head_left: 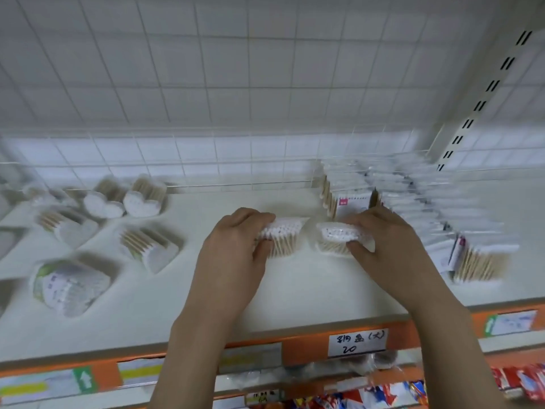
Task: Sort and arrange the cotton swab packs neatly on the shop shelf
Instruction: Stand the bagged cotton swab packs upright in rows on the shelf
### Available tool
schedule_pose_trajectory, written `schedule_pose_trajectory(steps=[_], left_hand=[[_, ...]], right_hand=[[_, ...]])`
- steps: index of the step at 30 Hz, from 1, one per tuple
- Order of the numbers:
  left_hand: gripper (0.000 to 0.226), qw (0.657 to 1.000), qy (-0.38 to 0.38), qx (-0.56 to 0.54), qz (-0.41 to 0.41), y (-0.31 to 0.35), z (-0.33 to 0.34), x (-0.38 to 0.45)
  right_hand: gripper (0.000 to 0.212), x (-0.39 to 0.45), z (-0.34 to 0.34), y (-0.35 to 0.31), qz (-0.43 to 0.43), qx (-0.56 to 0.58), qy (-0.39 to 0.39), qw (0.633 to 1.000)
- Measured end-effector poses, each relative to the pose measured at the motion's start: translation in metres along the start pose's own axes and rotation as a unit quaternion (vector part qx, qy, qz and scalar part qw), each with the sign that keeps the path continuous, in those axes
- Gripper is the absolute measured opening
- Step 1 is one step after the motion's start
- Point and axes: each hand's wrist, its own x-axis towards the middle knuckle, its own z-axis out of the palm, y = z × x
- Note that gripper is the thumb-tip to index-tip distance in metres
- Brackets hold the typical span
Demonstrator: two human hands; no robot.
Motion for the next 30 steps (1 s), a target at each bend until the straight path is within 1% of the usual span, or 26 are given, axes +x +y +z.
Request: schedule_pose_trajectory(steps=[5, 10, 14, 17, 20, 24, 28, 30], left_hand=[[0.035, 1.000, -0.009, 0.022, -0.012, 0.002, 0.011, 0.008], [0.036, 0.999, -0.013, 0.039, -0.013, 0.014, 0.026, 0.020], [0.034, 0.999, -0.004, 0.042, -0.030, 0.026, 0.036, 0.026], [0.033, 0.998, 0.003, 0.049, -0.036, 0.032, 0.045, 0.029], [0.031, 0.998, -0.003, 0.054, -0.041, 0.040, 0.053, 0.029], [0.030, 0.998, -0.023, 0.049, -0.036, 0.053, 0.066, 0.029], [0.028, 0.997, -0.049, 0.058, -0.024, 0.065, 0.079, 0.031], [0.027, 0.995, -0.063, 0.071, -0.012, 0.070, 0.088, 0.034]], right_hand=[[0.036, 0.015, -0.012, 0.016, -0.007, -0.031, 0.000, 0.999], [0.029, 0.036, -0.018, 0.038, 0.000, -0.042, 0.016, 0.999], [0.022, 0.047, -0.015, 0.056, -0.005, -0.043, 0.018, 0.999], [0.019, 0.054, -0.010, 0.066, -0.015, -0.055, -0.002, 0.998], [0.022, 0.061, -0.007, 0.072, -0.018, -0.077, -0.021, 0.997], [0.024, 0.063, -0.007, 0.074, -0.023, -0.067, -0.022, 0.997], [0.033, 0.064, -0.010, 0.077, -0.022, -0.052, -0.047, 0.997], [0.037, 0.061, -0.014, 0.080, -0.023, -0.034, -0.044, 0.998]])
